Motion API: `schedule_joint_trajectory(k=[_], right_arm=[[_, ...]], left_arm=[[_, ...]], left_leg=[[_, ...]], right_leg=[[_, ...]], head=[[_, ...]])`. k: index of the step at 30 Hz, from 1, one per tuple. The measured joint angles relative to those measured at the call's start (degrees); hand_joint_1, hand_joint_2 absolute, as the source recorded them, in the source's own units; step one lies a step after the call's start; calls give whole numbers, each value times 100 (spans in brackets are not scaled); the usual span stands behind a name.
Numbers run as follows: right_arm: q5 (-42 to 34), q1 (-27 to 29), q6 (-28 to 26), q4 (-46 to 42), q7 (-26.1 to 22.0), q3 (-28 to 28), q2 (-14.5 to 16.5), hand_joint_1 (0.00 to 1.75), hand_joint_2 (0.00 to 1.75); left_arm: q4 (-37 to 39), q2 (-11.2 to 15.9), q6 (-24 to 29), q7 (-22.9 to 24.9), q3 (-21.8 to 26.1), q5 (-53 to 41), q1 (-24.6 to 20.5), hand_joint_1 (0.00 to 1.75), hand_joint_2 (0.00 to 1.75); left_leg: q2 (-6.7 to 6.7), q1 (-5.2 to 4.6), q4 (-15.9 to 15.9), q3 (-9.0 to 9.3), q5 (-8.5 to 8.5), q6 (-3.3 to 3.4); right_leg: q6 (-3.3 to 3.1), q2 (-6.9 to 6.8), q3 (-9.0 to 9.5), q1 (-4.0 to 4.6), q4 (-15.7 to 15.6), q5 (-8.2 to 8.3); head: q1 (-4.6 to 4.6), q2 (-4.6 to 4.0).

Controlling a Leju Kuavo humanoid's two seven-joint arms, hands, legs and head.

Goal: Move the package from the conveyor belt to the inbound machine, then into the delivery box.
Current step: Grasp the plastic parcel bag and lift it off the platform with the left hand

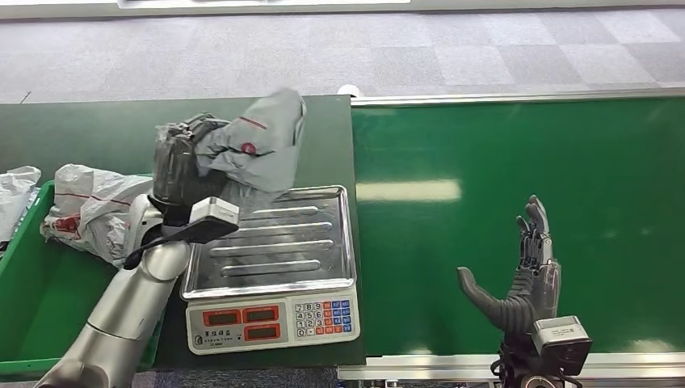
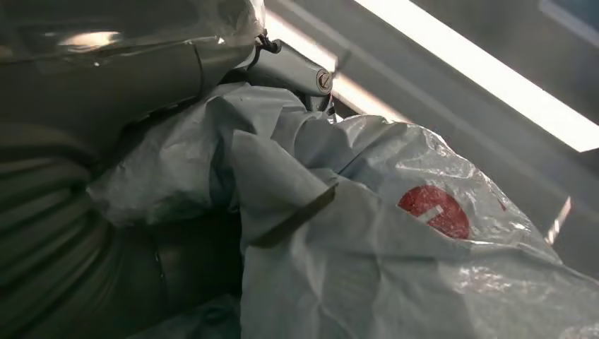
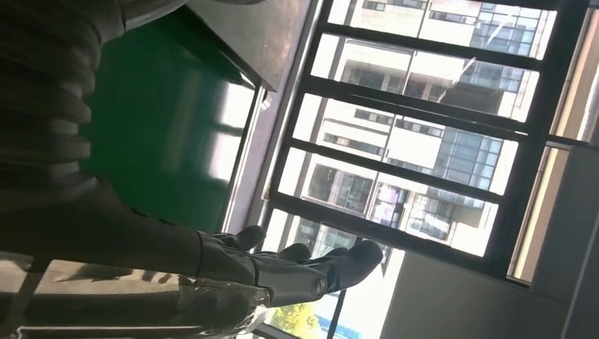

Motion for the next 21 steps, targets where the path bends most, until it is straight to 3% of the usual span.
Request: schedule_joint_trajectory(k=[5, 13, 18, 21], right_arm=[[-143, 103, -105, 136, -34, -16, -25, 0, 175], [-261, 119, -153, 357, -43, -26, -39, 0, 175], [-310, 117, -125, 504, -56, -91, -2, 0, 175], [-320, 82, -116, 598, -58, -155, 49, 0, 175]], left_arm=[[-856, 519, 544, -21, 964, 327, 313, 175, 175], [-1076, 1070, 714, 107, 2047, 374, 546, 175, 175], [-705, 1628, 446, 260, 2882, 669, 481, 175, 175], [-273, 1978, -101, 498, 3326, 1227, 276, 173, 175]], left_leg=[[2, 9, -2, 1, -2, -4], [5, 11, -2, 0, 0, -6], [14, 13, -2, -1, -1, -7], [17, 20, -4, -5, 0, -8]], right_leg=[[-5, 0, -4, 9, 0, -6], [-7, 4, 2, 11, 0, -6], [-9, 18, -12, 13, 0, -5], [-11, 20, -14, 21, 1, -6]], head=[[-1, 0], [3, 0], [2, 0], [2, 0]])
